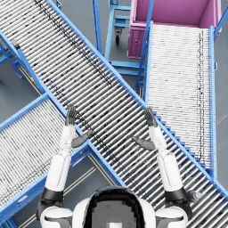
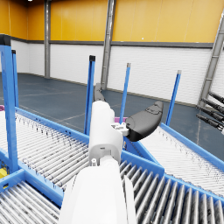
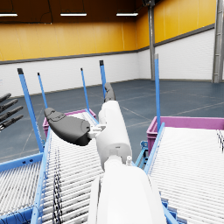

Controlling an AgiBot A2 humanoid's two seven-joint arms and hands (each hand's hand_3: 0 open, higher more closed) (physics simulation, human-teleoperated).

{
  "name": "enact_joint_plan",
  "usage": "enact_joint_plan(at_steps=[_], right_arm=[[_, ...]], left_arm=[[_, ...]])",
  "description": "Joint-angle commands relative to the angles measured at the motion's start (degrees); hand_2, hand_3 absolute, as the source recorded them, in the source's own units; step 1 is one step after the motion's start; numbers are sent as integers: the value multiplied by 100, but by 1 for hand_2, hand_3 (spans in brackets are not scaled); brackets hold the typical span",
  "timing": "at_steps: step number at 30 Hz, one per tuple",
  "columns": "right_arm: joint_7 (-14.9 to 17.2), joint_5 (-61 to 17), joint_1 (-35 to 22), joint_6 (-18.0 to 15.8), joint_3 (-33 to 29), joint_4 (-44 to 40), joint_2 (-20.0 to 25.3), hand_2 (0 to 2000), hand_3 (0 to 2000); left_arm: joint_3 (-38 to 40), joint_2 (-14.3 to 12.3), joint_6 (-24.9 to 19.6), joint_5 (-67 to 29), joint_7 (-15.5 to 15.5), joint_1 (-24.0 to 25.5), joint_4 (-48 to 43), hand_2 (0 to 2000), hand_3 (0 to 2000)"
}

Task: Pick up the oil and place it on the left assembly line, put the cola on the right, and keep Sprite still

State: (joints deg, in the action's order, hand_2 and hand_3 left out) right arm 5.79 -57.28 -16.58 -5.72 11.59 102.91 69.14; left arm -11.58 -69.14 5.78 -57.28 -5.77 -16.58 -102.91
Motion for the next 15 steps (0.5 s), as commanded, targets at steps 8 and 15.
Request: enact_joint_plan(at_steps=[8,15], right_arm=[[0,0,0,0,0,0,0,0,0],[0,0,0,0,0,0,0,0,0]], left_arm=[[0,0,0,0,0,0,0,0,0],[0,0,0,0,0,0,0,0,0]])
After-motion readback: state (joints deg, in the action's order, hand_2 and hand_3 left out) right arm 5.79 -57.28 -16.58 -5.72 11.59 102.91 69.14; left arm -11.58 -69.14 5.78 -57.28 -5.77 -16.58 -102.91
